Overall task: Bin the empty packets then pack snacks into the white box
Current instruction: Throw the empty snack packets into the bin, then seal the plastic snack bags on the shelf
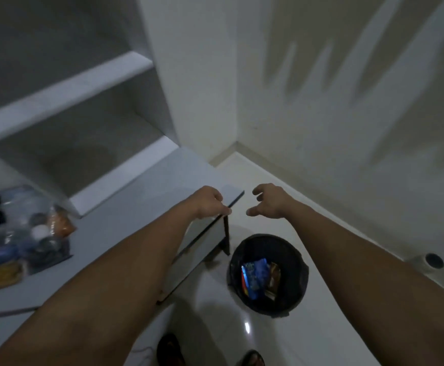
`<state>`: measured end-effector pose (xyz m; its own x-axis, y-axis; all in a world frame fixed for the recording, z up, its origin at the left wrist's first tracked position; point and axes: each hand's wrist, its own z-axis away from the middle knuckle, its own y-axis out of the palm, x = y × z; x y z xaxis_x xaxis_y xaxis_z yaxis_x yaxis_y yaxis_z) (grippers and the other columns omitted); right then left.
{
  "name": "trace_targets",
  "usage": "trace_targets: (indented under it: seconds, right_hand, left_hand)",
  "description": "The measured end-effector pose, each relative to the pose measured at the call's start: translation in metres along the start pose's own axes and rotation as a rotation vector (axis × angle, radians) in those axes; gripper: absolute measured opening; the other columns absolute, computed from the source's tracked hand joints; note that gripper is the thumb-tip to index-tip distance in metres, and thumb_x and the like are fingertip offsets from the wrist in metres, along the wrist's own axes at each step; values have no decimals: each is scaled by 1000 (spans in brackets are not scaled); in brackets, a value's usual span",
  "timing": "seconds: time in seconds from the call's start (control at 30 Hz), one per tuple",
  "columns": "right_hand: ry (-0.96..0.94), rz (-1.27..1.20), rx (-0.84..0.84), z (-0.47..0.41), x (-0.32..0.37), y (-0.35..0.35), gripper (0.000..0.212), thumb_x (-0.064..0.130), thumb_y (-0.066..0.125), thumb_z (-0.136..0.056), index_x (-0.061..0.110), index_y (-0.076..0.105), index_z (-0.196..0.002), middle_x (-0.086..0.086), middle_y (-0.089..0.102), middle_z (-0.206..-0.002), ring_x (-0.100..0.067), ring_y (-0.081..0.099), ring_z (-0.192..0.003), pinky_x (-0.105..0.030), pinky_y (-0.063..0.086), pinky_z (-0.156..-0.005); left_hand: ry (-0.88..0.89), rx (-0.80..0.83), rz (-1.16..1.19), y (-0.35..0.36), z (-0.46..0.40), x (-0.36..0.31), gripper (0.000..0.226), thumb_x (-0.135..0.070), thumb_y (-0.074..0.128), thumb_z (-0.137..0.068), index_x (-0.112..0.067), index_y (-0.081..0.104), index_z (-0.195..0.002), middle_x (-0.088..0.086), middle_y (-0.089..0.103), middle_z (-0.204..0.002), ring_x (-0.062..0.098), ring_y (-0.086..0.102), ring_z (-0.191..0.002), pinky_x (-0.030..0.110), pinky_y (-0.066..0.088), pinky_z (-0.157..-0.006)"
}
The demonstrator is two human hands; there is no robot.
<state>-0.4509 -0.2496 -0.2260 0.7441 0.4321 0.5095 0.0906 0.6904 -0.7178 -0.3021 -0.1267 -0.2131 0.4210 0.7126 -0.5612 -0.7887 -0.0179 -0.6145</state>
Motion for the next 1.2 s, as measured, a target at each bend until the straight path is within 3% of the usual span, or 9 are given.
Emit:
trace_targets:
  seconds: [0.1, 0.47, 0.53, 0.73, 0.9, 1.0, 1.1, 1.2]
  right_hand:
    - [-94, 63, 38, -1, 50, -2, 78, 38, 80, -74, 11, 45, -139, -11, 50, -139, -29, 51, -125, -37, 46, -99]
    - [-332, 204, 134, 11, 257, 75, 76, 38, 81, -73, 11, 49, -136, -10, 53, -138, -29, 53, -123, -39, 45, -102]
    - [-355, 209, 157, 16, 297, 102, 76, 38, 82, -72, 11, 50, -135, -11, 54, -136, -29, 55, -119, -38, 48, -98]
    - [-401, 257, 216, 31, 399, 182, 71, 34, 82, -73, 10, 52, -133, -11, 60, -125, -29, 61, -107, -39, 57, -85]
    - [-461, 337, 225, 41, 458, 232, 67, 32, 81, -73, 12, 55, -130, -10, 59, -125, -26, 62, -99, -30, 55, -67]
    - [-497, 385, 217, 42, 481, 254, 68, 34, 81, -73, 11, 56, -132, -10, 61, -127, -26, 61, -106, -29, 53, -79]
    - [-514, 395, 242, 42, 498, 271, 65, 31, 80, -74, 9, 56, -131, -11, 63, -124, -26, 61, -108, -30, 51, -87]
    - [-538, 431, 266, 35, 511, 288, 53, 30, 80, -75, 9, 64, -120, -11, 66, -115, -26, 62, -102, -34, 52, -88]
  left_hand:
    - [-40, -37, 26, -42, 29, 22, 57, -34, 78, -76, -11, 56, -124, 7, 58, -114, 25, 59, -103, 40, 54, -89]
    - [-196, -184, 130, -170, 149, 189, 56, -32, 78, -77, -8, 56, -123, 8, 62, -110, 23, 63, -99, 41, 55, -87]
    - [-222, -217, 133, -190, 171, 228, 51, -32, 78, -77, -6, 60, -117, 8, 64, -107, 22, 64, -92, 41, 56, -85]
    - [-282, -259, 157, -234, 223, 340, 32, -30, 74, -81, -11, 65, -104, 9, 61, -106, 25, 61, -97, 36, 55, -73]
    - [-336, -271, 232, -255, 255, 403, 47, -30, 72, -82, -7, 58, -120, 12, 62, -117, 28, 63, -105, 40, 55, -81]
    - [-350, -311, 294, -263, 267, 431, 49, -29, 74, -82, -4, 57, -120, 15, 61, -120, 29, 62, -106, 42, 55, -85]
    - [-349, -345, 334, -265, 272, 456, 37, -28, 74, -81, -5, 62, -108, 14, 61, -109, 28, 63, -99, 40, 53, -84]
    - [-359, -451, 312, -263, 275, 477, 23, -25, 74, -81, -8, 59, -75, 9, 55, -80, 21, 54, -73, 33, 44, -71]
